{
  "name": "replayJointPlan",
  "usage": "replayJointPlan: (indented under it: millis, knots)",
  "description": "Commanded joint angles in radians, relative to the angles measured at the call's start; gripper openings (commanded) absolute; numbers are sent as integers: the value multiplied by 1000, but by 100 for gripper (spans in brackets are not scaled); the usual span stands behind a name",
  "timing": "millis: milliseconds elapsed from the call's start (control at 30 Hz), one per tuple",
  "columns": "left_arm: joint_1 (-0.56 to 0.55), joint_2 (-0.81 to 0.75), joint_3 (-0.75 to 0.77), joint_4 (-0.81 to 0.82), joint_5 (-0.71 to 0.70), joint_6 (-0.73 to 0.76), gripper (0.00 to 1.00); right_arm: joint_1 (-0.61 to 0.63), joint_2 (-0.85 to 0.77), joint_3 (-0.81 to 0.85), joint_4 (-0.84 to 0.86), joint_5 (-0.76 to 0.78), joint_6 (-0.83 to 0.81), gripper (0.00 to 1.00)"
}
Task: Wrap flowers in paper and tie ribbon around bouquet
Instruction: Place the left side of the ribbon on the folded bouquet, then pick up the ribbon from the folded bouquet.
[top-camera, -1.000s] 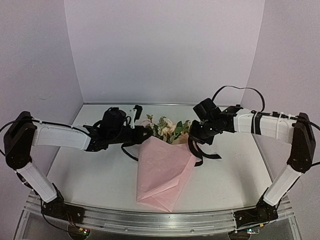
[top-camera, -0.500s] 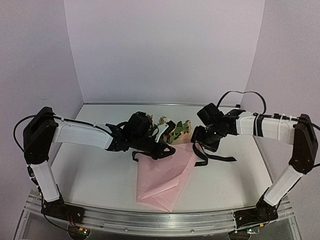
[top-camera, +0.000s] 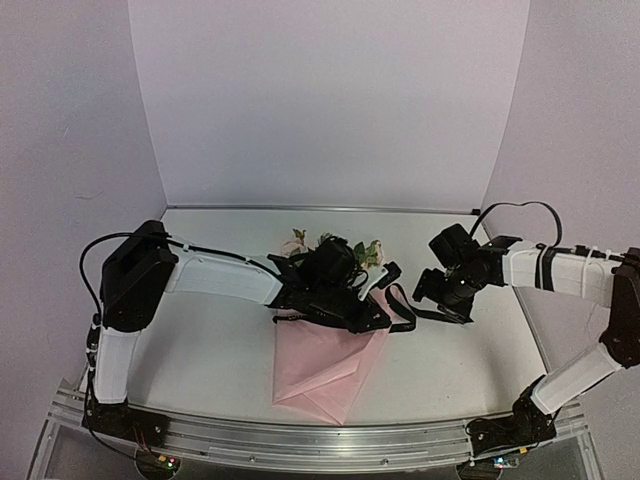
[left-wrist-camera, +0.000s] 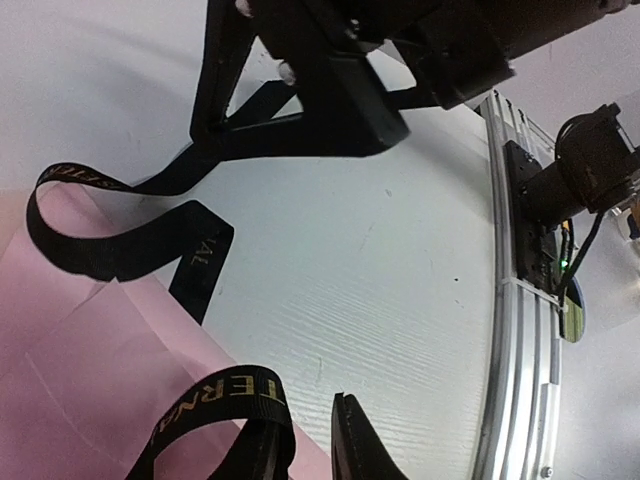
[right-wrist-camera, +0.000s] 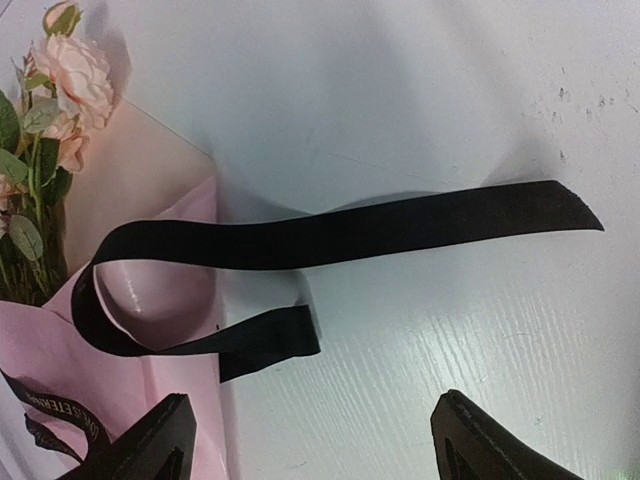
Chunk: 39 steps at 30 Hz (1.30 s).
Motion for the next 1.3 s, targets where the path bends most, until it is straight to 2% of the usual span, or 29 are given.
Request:
replayJointPlan:
  millis: [0,100,267,400,533,667,800,967,1267]
  knots:
    - [11,28,99,-55,16,1,38,-26,-48,-9,21,-16,-53,84]
    - [14,-31,63,2,9,-37,60,-26,-52,17,23,-30,-94,85]
    - [65,-165,-22,64,-39,-195,78,-15,-24,91,22,-60,-200,85]
    - [176,-312,-203,23,-302,-437,77,-3,16,150,-34,5,-239,85]
    - [292,-417,-372,-114,-457,-646,74,-5,37,143,-68,63,-198,84]
    - [402,-424,-463,-169,-448,-691,71,-34,67,109,-70,93,-147,82]
    - [487,-440,-533,-152,-400,-699,73,-135,99,45,-69,61,-66,78]
    - [525,-444,-561,-158,-372,-678,75,-179,107,-17,-61,146,-18,81]
    - [554,-434,-607,-115,-310,-680,76,-270,190,-104,93,78,-10,80]
